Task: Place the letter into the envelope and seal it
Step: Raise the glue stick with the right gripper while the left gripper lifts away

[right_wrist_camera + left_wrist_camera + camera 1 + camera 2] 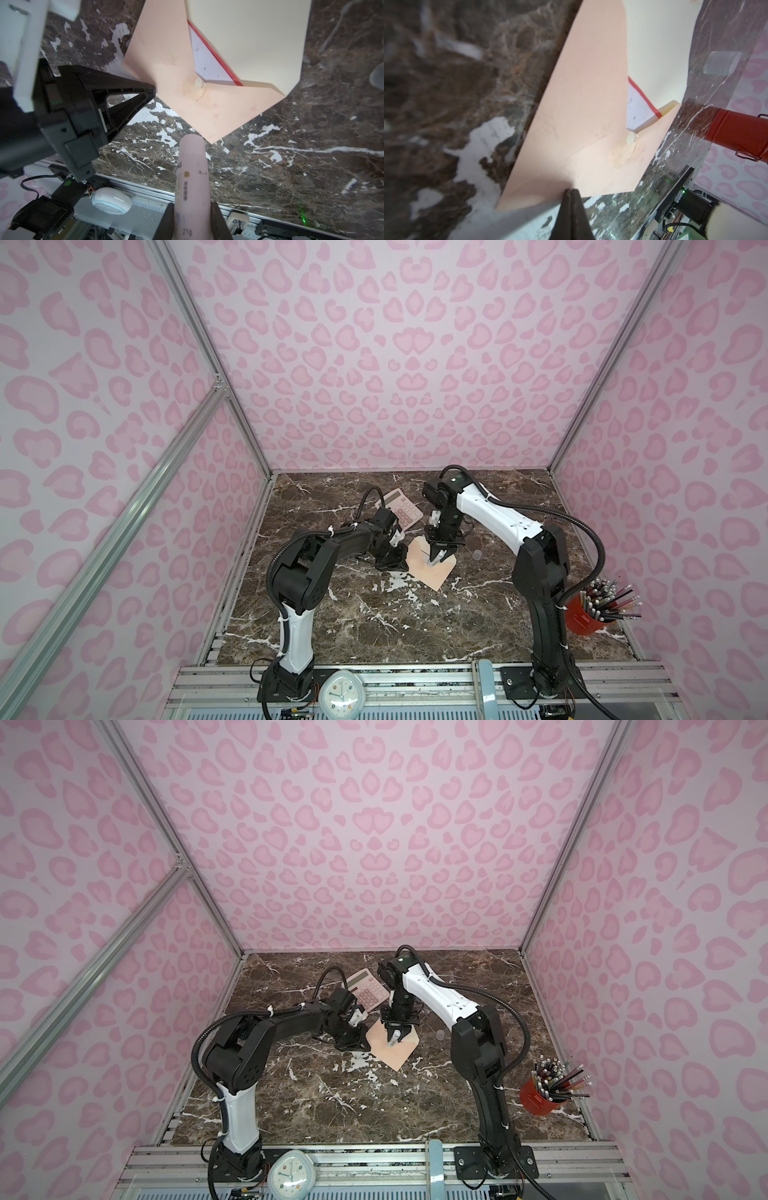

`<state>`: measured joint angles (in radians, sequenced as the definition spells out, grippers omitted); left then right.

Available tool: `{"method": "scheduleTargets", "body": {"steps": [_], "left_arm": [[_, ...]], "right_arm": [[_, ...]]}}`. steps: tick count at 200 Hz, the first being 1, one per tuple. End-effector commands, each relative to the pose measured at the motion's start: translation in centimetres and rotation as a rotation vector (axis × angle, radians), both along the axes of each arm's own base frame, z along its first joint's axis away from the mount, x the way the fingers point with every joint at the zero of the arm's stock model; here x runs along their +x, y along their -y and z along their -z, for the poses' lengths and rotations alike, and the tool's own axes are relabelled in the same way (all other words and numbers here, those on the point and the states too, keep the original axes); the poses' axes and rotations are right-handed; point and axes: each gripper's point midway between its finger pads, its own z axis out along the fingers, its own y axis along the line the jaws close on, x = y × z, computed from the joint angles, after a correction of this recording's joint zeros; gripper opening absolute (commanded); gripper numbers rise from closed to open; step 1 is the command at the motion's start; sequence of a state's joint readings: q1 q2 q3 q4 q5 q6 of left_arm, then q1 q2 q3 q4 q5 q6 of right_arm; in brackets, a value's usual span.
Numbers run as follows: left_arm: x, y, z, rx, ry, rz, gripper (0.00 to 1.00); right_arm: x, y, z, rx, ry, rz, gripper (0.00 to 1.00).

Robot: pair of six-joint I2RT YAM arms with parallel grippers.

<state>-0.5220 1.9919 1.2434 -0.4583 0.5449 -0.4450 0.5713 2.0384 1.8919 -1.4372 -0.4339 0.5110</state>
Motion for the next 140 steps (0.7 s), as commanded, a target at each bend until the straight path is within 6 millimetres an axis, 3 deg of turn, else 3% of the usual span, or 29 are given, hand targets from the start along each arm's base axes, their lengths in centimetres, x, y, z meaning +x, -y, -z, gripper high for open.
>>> {"method": "scheduleTargets", "body": {"steps": [1,47,91,103,140], "left_arm": [[0.0,-0.6,-0.7,0.019,0.023,0.036,0.04],[-0.3,-1.1,-2.0,0.020,0.072,0.155,0.04],[0.8,-0.3,-4.9,-0.039,0.139,0.137,0.05],[1.4,-0.3,-5.7,-0.042,0.164,0.084,0.10],[1.3,0.8,-7.1,-0.026,0.178,-0.051,0.11]], "right_arm": [[1.3,-1.2,-1.2,0.123,0.119,-0.010,0.00],[3.1,-2.4,-5.4,0.334,0.480,-0.013,0.00],[3.8,-1.2,-8.3,0.411,0.765,-0.004,0.00],[4.0,-0.3,-8.7,0.396,0.826,0.003,0.00],[4.7,2.7,-8.0,0.326,0.861,0.098,0.00]]}}
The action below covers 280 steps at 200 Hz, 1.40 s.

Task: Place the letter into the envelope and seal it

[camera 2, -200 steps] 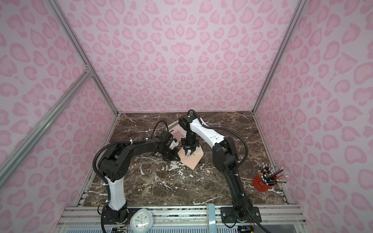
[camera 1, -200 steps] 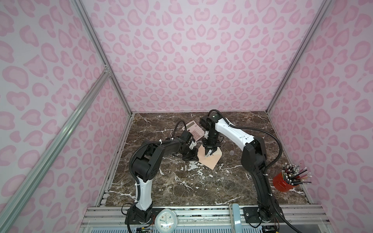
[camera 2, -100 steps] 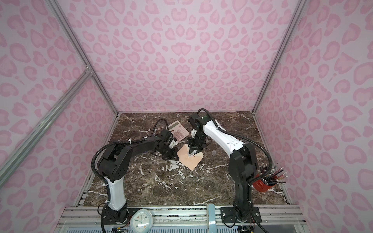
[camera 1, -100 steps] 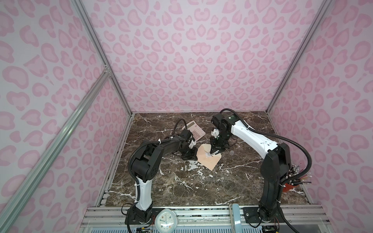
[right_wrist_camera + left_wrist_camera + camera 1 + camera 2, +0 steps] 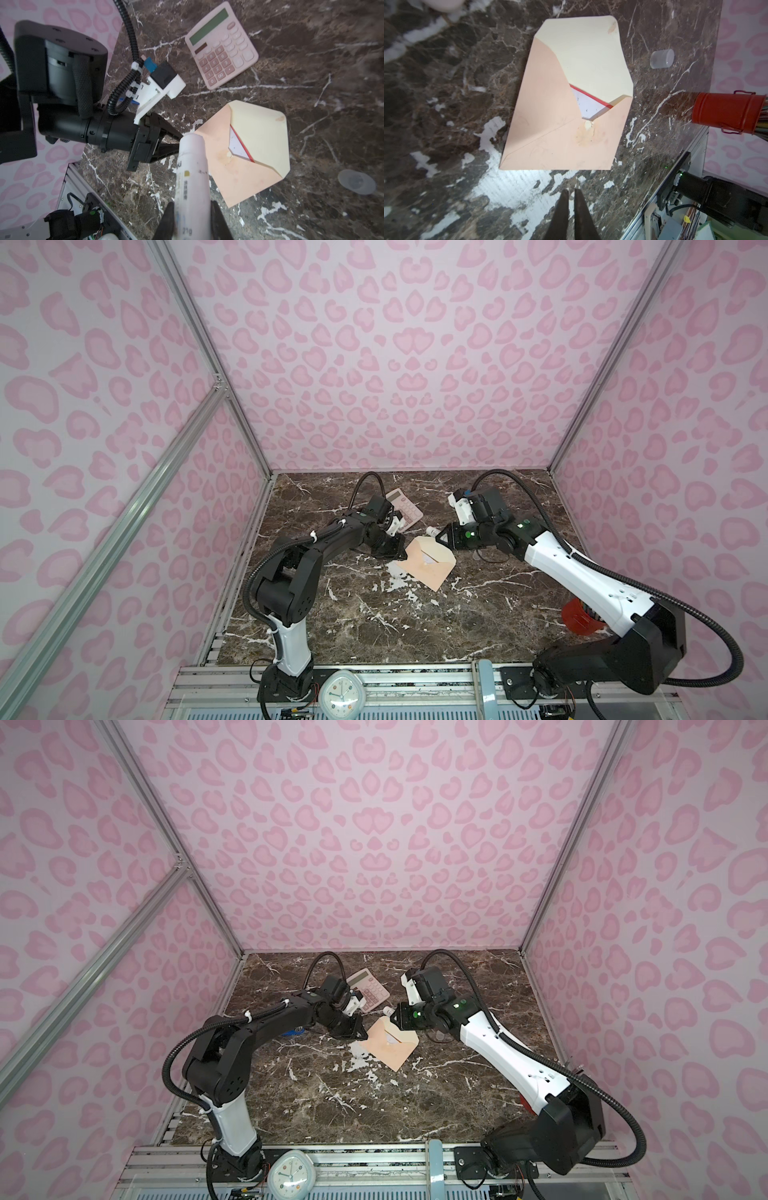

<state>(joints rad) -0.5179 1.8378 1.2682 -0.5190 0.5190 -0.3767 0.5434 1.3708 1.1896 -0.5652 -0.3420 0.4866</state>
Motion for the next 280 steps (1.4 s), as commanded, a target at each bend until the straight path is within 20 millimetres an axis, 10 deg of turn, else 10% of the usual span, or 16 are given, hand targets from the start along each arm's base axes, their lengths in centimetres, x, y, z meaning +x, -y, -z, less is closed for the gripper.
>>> {"method": "scheduleTargets", "body": {"steps": [1,53,118,164,280], "left_arm": [[0.5,1.1,-0.9,0.007,0.022,-0.098,0.11],[1.2,1.0,-4.0,0.030,0.144,-0.279,0.32],[2.2,4.4,-19.9,-0.472,0.378,-0.286,0.65],[3.0,6.7,-25.7,-0.745,0.362,-0.286,0.74],[4.9,9.2,-28.3,-0.858,0.334,-0.245,0.70]], "right_arm": [[2.1,1.4,-0.6,-0.008,0.077,0.087,0.00],[2.4,1.9,-1.4,0.008,0.138,0.086,0.00],[2.8,2.7,-8.3,0.236,0.554,0.158,0.00],[3.6,2.4,-11.6,0.355,0.712,0.210,0.00],[4.2,0.3,-13.8,0.427,0.752,0.197,0.00]]}}
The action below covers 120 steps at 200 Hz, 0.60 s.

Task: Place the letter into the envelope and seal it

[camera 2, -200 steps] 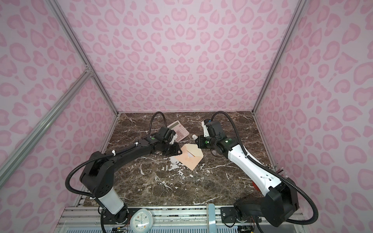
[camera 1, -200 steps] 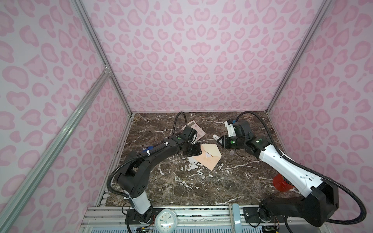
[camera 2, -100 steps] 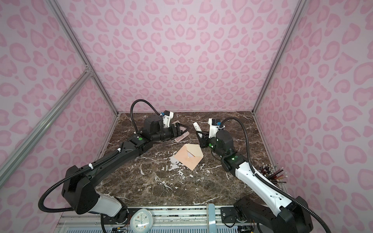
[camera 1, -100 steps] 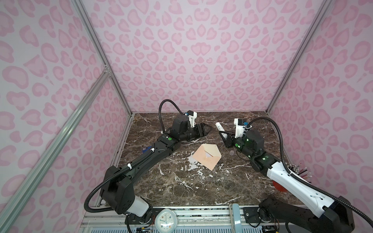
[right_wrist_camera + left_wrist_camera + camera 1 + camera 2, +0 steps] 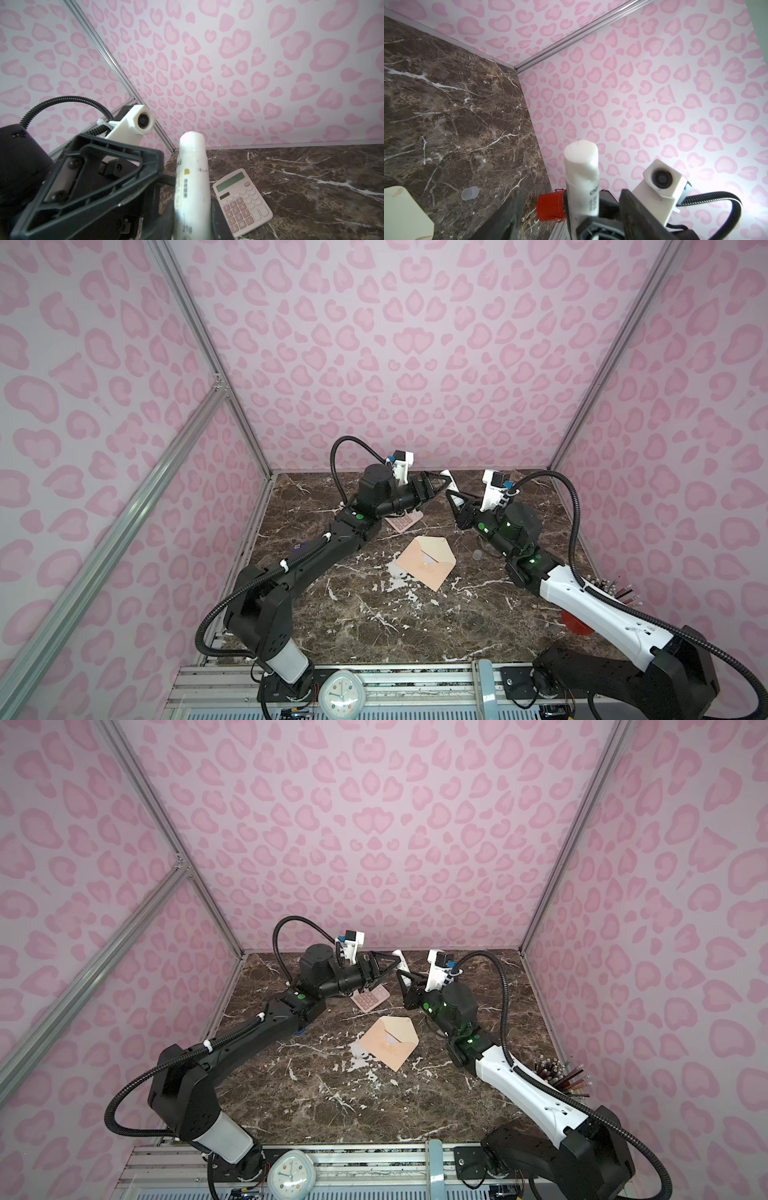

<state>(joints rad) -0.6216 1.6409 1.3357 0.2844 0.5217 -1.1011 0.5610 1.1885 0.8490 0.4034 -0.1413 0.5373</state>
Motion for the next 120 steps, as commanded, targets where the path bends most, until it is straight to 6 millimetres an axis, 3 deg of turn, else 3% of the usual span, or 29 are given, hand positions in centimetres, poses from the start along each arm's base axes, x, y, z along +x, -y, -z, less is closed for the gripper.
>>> {"method": "scheduleTargets", "body": {"steps": [1,50,95,120], "left_arm": [[0.1,0.4,-2.8,-0.055,0.065,0.022,0.70],[0.1,0.9,-2.8,-0.099,0.054,0.067,0.50],[-0.3,0.8,-2.6,-0.085,0.055,0.086,0.38],[-0.3,1.0,-2.5,-0.079,0.049,0.095,0.23]], "right_arm": [[-0.1,-0.2,-1.8,0.033,0.056,0.002,0.00],[-0.6,-1.1,-1.3,0.025,0.047,-0.023,0.00],[-0.7,-1.3,-0.9,0.015,0.043,-0.024,0.00],[-0.9,-1.5,-0.5,0.009,0.034,-0.031,0.04]]}}
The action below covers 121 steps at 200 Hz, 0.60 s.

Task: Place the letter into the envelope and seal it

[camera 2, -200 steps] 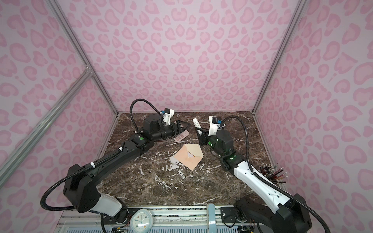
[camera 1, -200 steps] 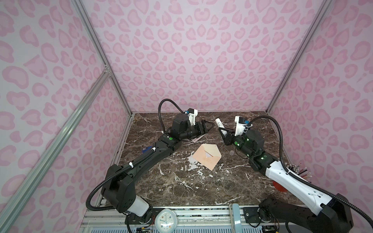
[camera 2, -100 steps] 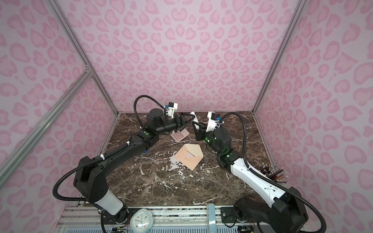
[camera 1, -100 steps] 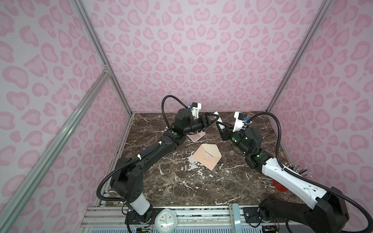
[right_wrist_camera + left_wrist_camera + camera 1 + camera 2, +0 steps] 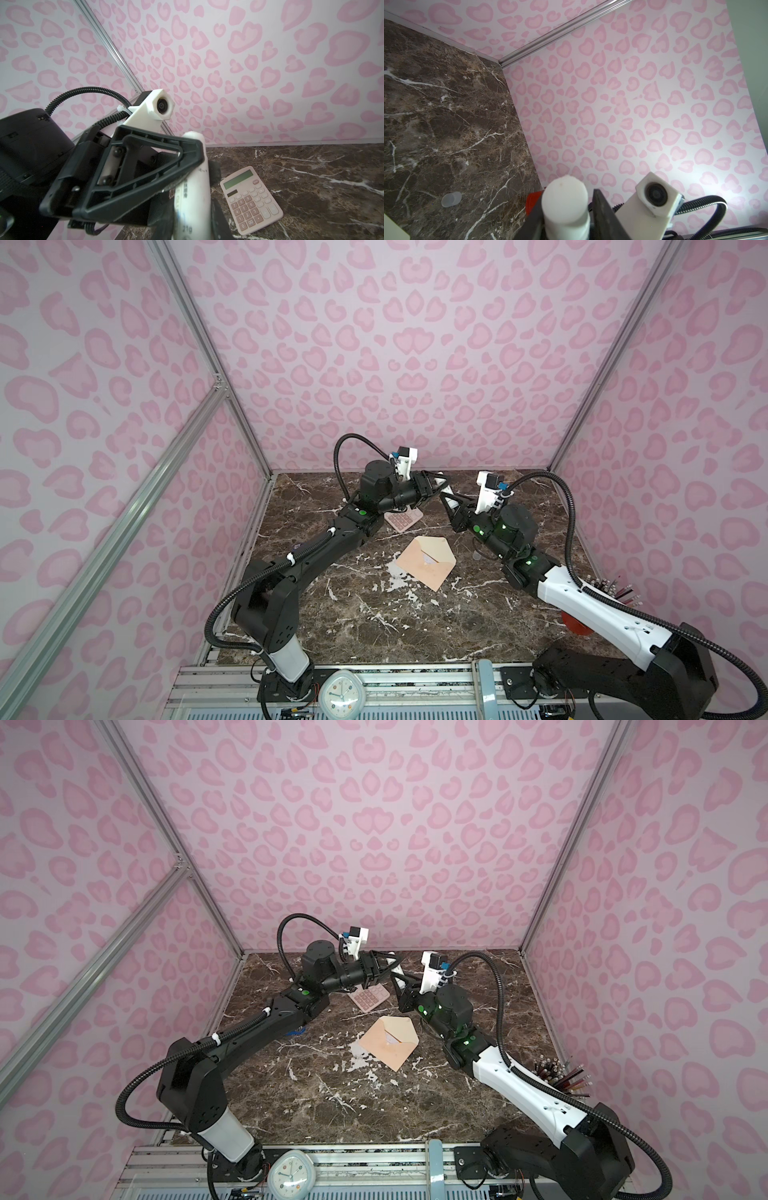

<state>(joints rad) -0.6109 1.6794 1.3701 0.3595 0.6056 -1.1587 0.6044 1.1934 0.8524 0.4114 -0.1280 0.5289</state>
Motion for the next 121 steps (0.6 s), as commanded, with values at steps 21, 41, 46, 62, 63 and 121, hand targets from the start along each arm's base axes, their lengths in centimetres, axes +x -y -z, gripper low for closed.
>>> {"method": "scheduleTargets", "body": {"steps": [21,41,46,62,63,121], "left_arm": [[-0.4,0.2,-0.9,-0.001,0.050,0.030,0.16],[-0.3,0.0,-0.5,0.017,0.050,0.028,0.13],[-0.3,-0.1,-0.5,0.025,0.052,0.026,0.12],[-0.1,-0.4,-0.2,0.059,0.061,0.018,0.11],[-0.1,-0.4,-0.2,0.062,0.063,0.017,0.11],[-0.3,-1.1,0.9,0.181,0.092,0.017,0.10]], "right_arm": [[-0.3,-0.3,0.0,0.001,0.016,-0.012,0.14],[-0.6,-0.6,0.6,-0.020,-0.002,-0.035,0.28],[-0.8,-0.7,0.8,-0.025,-0.006,-0.044,0.31],[-1.1,-0.8,1.4,-0.049,-0.027,-0.066,0.40],[-1.1,-0.8,1.4,-0.049,-0.027,-0.066,0.40],[-2.1,-0.5,2.9,-0.129,-0.060,-0.085,0.43]]}}
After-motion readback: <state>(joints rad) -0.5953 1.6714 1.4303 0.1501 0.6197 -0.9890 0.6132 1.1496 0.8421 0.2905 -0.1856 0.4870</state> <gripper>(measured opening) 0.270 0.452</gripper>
